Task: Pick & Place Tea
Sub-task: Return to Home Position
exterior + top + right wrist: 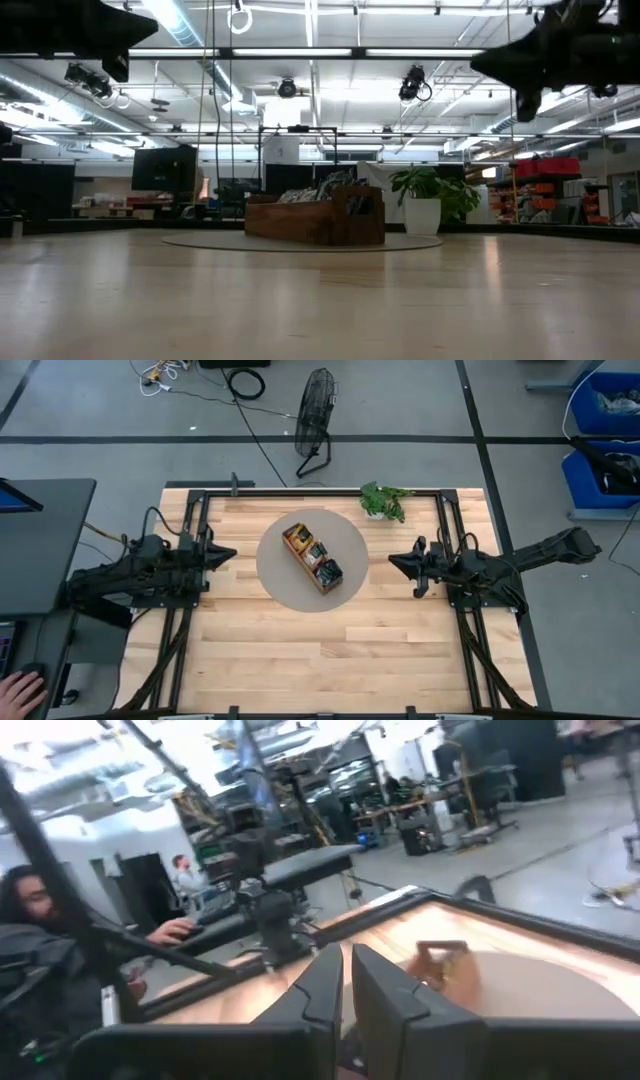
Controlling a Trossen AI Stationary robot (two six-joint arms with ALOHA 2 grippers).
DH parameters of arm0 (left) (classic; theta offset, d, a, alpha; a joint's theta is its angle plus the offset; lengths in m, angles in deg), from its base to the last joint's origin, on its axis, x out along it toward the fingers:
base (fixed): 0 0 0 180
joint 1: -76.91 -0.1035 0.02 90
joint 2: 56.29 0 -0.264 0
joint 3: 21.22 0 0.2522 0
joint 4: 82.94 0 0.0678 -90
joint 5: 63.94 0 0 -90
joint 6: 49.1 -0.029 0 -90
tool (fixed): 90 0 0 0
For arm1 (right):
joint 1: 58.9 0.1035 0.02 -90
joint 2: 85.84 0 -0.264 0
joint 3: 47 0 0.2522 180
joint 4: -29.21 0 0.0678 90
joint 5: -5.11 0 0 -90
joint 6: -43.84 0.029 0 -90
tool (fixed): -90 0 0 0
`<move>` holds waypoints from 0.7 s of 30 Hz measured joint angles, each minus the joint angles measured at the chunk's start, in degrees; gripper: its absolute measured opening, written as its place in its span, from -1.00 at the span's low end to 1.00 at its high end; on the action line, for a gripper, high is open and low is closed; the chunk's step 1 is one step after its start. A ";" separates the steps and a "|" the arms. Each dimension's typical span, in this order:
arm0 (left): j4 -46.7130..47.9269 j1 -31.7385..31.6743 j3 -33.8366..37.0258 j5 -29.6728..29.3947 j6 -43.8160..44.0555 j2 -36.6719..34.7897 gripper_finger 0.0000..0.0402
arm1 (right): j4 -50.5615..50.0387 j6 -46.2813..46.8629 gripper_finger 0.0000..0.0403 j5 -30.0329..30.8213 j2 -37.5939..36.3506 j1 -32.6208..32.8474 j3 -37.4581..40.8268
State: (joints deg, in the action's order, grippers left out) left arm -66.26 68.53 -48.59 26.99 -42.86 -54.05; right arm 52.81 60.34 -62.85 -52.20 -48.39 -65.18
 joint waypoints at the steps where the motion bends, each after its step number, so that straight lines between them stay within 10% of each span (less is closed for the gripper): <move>1: 0.12 0.00 -0.08 0.00 -0.02 -0.04 -0.92 | 0.04 0.57 -0.83 0.94 -0.88 0.00 1.17; 21: 13.01 -0.09 -4.28 -0.29 -5.82 -2.10 -0.91 | -31.64 -3.71 -0.83 1.19 -33.63 -0.02 3.13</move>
State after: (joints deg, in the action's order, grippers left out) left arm -53.25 68.45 -52.87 26.70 -48.69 -56.14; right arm 21.17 56.64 -61.66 -85.83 -48.42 -62.05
